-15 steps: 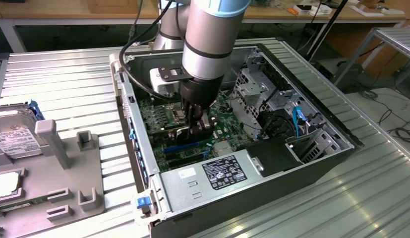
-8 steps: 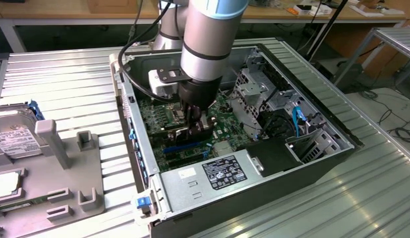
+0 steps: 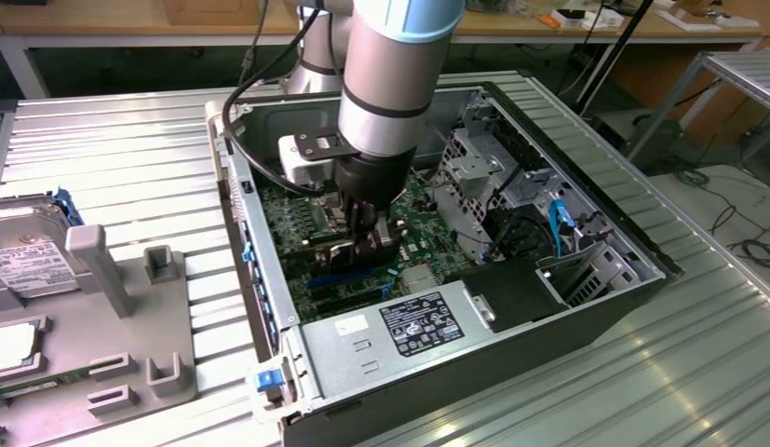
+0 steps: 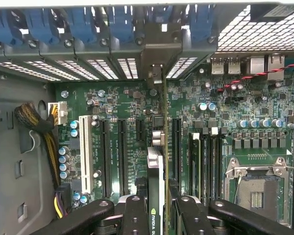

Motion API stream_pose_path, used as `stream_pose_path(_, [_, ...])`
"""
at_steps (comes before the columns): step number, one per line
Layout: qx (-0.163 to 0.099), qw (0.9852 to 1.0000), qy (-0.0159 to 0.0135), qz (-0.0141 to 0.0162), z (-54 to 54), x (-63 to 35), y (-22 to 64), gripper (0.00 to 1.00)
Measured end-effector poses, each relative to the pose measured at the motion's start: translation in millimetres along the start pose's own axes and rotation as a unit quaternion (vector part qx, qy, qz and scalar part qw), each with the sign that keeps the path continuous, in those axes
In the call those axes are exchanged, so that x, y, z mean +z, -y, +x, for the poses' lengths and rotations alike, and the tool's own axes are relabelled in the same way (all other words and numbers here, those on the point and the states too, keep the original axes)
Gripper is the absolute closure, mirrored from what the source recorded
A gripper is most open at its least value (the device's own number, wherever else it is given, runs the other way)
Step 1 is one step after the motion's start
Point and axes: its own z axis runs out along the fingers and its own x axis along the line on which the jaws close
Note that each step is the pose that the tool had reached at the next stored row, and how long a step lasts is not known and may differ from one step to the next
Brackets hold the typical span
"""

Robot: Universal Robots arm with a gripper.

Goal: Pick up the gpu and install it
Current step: 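Insert the gpu into the slot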

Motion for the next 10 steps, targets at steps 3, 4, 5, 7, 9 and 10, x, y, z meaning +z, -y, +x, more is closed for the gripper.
stream_pose_path(3, [0.000, 1.0000, 0.0001, 0.0001, 0.0, 0.7, 0.0, 0.73])
stream_pose_path(4, [0.000, 1.0000, 0.0001, 0.0003, 0.0, 1.3, 0.0, 0.73])
stream_pose_path(5, [0.000, 1.0000, 0.0000, 0.0004, 0.0, 1.6, -0.1, 0.73])
stream_pose_path(7, [0.000, 1.0000, 0.0000, 0.0004, 0.0, 1.6, -0.1, 0.73])
stream_pose_path(9, [0.000, 1.0000, 0.0001, 0.0004, 0.0, 1.7, 0.0, 0.73])
stream_pose_path(10, [0.000, 1.0000, 0.0001, 0.0005, 0.0, 1.7, 0.0, 0.73])
